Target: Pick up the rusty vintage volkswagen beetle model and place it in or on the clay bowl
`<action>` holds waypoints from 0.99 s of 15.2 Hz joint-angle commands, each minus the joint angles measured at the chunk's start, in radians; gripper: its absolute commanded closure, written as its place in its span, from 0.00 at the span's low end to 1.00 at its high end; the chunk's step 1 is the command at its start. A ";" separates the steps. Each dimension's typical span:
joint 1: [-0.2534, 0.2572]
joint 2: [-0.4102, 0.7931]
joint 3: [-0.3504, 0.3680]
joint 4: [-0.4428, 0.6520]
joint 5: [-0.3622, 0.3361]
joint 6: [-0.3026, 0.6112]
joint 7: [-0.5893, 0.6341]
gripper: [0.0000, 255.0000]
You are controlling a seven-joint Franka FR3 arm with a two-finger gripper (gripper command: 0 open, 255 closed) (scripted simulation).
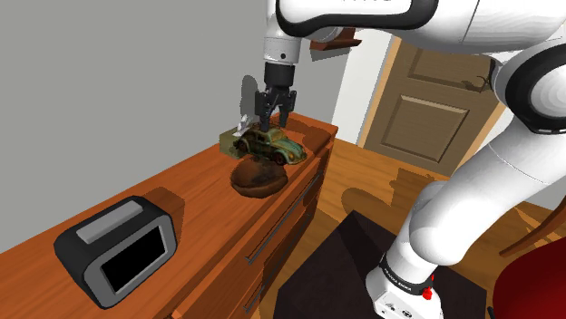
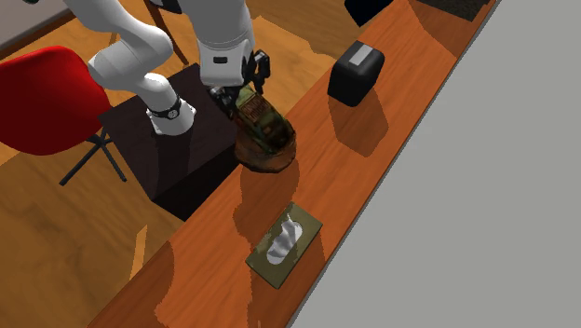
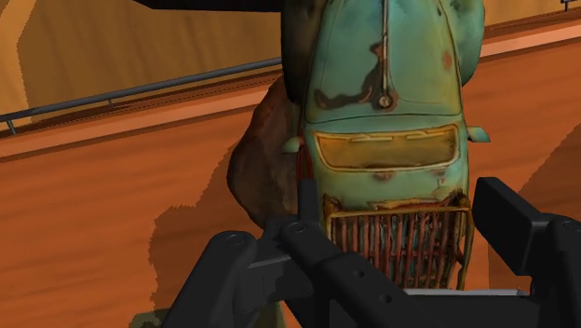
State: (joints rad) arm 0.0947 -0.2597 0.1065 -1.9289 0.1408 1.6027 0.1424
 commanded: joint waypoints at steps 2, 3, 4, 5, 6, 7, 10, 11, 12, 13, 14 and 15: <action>0.000 -0.006 0.000 -0.048 0.001 0.043 -0.006 1.00; 0.000 -0.007 0.001 -0.062 0.001 0.057 -0.008 1.00; 0.000 -0.008 0.001 -0.076 0.002 0.070 -0.009 1.00; 0.001 -0.009 0.002 -0.090 0.002 0.083 -0.010 1.00; 0.001 -0.009 0.002 -0.104 0.003 0.097 -0.012 1.00; 0.001 -0.009 0.002 -0.118 0.003 0.110 -0.013 1.00; 0.001 -0.009 0.003 -0.138 0.004 0.131 -0.015 1.00; 0.001 -0.009 0.003 -0.138 0.004 0.131 -0.015 1.00; 0.001 -0.009 0.003 -0.138 0.004 0.131 -0.015 1.00; 0.001 -0.009 0.003 -0.138 0.004 0.131 -0.015 1.00; 0.001 -0.009 0.003 -0.138 0.004 0.131 -0.015 1.00; 0.001 -0.009 0.003 -0.138 0.004 0.131 -0.015 1.00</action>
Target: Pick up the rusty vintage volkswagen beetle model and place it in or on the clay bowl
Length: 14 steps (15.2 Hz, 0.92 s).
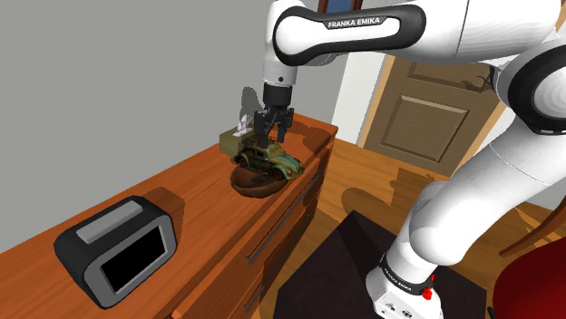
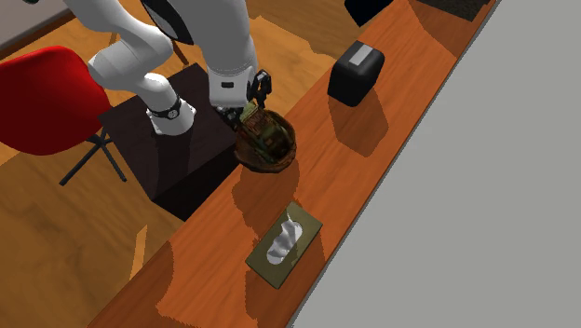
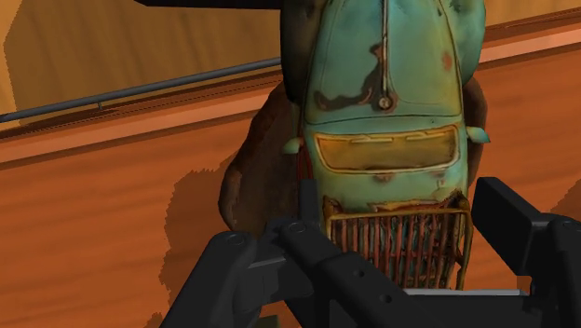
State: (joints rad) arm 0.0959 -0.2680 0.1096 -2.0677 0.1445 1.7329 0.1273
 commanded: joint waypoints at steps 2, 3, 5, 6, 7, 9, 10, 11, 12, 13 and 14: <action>0.000 -0.001 0.000 0.001 0.000 0.000 0.000 0.00; 0.000 -0.001 0.000 0.001 0.000 0.000 0.000 0.00; 0.000 0.000 0.000 0.000 0.000 0.001 0.000 0.00; 0.000 0.000 0.000 0.000 0.000 0.001 0.000 0.00; 0.000 -0.001 0.000 0.001 0.000 0.000 0.000 0.00; -0.003 0.006 -0.005 0.073 -0.004 -0.066 0.002 0.00; -0.005 0.011 -0.008 0.112 -0.006 -0.100 0.003 0.00; -0.006 0.016 -0.010 0.143 -0.007 -0.126 0.004 0.00; -0.006 0.016 -0.010 0.143 -0.007 -0.126 0.004 0.00; -0.006 0.016 -0.010 0.143 -0.007 -0.126 0.004 0.00; -0.006 0.016 -0.010 0.143 -0.007 -0.126 0.004 0.00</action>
State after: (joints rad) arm 0.0903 -0.2523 0.1003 -1.9286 0.1378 1.6112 0.1314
